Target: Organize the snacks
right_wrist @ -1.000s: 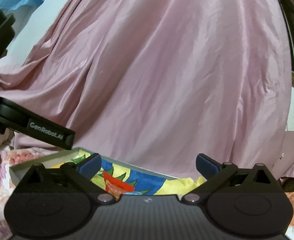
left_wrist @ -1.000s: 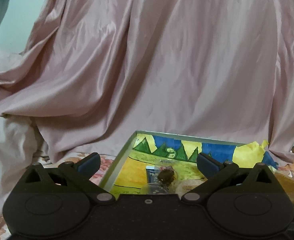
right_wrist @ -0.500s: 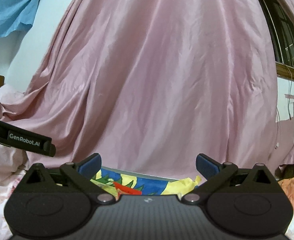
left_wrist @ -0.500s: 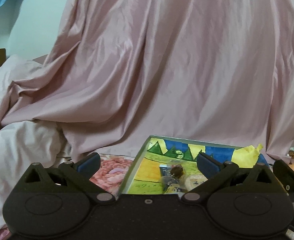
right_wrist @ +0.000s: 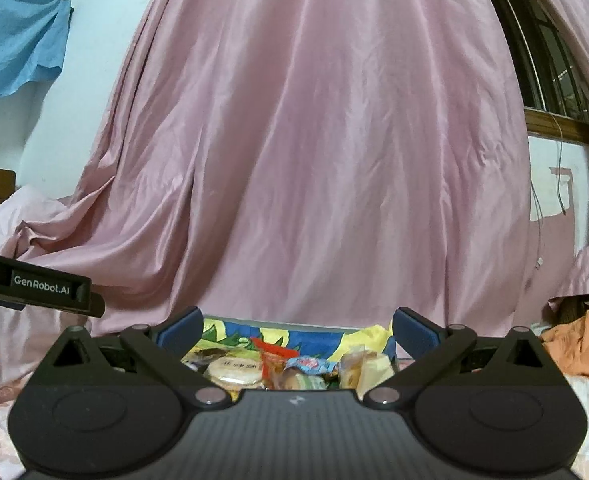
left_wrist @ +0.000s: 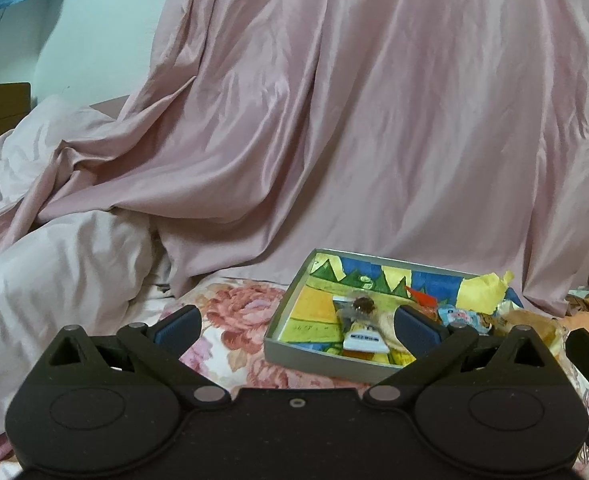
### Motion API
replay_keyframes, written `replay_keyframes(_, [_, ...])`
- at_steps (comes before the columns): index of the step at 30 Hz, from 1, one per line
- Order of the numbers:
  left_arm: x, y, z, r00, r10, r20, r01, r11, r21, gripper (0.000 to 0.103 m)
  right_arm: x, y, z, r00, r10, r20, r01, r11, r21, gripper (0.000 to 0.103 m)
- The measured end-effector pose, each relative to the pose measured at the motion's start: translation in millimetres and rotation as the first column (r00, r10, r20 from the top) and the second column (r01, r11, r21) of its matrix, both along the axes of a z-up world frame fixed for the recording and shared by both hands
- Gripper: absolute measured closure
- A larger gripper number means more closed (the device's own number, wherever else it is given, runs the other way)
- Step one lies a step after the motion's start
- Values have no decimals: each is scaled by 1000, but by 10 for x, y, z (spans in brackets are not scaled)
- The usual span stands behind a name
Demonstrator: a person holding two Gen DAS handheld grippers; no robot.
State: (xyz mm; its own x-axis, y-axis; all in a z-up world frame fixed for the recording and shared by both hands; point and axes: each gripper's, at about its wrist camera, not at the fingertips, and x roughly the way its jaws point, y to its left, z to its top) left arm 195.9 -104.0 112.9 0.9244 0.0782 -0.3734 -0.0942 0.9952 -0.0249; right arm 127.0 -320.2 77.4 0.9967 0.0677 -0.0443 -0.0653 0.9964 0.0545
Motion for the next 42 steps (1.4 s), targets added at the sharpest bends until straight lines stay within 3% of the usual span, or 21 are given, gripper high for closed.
replay_keyframes(19, [-647, 185, -153, 1000, 0, -1, 0, 1000, -19, 1, -588, 138, -136, 1000, -17, 15, 16, 999, 47, 0])
replay_keyframes(26, [-839, 279, -205, 1000, 14, -4, -14, 999, -44, 1, -767, 176, -178, 1000, -3, 6, 3, 999, 40, 0])
replay_keyframes(42, [-1168, 344, -423, 1000, -16, -2, 16, 1000, -23, 1, -1014, 367, -298, 999, 15, -33, -15, 1000, 14, 0])
